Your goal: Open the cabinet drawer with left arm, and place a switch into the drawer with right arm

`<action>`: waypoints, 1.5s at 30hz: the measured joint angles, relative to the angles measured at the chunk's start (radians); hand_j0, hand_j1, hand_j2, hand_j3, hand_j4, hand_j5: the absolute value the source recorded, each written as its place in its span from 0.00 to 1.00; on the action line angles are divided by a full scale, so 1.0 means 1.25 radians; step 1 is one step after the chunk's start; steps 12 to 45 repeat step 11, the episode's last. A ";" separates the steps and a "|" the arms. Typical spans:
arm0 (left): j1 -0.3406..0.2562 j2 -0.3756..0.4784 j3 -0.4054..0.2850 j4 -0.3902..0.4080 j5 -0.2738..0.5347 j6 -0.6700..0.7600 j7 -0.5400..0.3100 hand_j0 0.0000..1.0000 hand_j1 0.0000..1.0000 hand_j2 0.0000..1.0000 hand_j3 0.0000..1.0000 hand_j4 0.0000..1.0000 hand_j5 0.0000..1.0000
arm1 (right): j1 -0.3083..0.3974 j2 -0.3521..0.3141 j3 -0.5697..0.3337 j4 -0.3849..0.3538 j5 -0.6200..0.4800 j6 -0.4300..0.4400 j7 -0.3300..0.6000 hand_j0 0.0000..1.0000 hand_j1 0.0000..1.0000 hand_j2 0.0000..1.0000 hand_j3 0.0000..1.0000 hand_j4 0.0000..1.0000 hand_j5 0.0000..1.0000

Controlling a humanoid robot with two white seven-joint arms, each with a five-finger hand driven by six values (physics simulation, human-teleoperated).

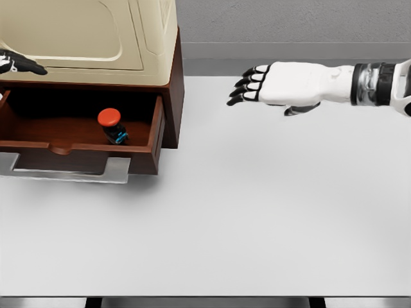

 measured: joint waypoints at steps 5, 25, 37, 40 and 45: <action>0.011 -0.019 -0.002 -0.086 0.002 0.000 0.000 1.00 1.00 1.00 1.00 1.00 1.00 | 0.056 -0.075 -0.069 -0.003 -0.033 0.001 0.000 1.00 1.00 1.00 1.00 1.00 1.00; 0.015 -0.054 0.000 -0.106 0.001 0.000 0.000 1.00 1.00 1.00 1.00 1.00 1.00 | 0.061 -0.100 -0.039 0.026 -0.039 0.001 0.000 1.00 1.00 1.00 1.00 1.00 1.00; 0.015 -0.054 0.000 -0.106 0.001 0.000 0.000 1.00 1.00 1.00 1.00 1.00 1.00 | 0.061 -0.100 -0.039 0.026 -0.039 0.001 0.000 1.00 1.00 1.00 1.00 1.00 1.00; 0.015 -0.054 0.000 -0.106 0.001 0.000 0.000 1.00 1.00 1.00 1.00 1.00 1.00 | 0.061 -0.100 -0.039 0.026 -0.039 0.001 0.000 1.00 1.00 1.00 1.00 1.00 1.00; 0.015 -0.054 0.000 -0.106 0.001 0.000 0.000 1.00 1.00 1.00 1.00 1.00 1.00 | 0.061 -0.100 -0.039 0.026 -0.039 0.001 0.000 1.00 1.00 1.00 1.00 1.00 1.00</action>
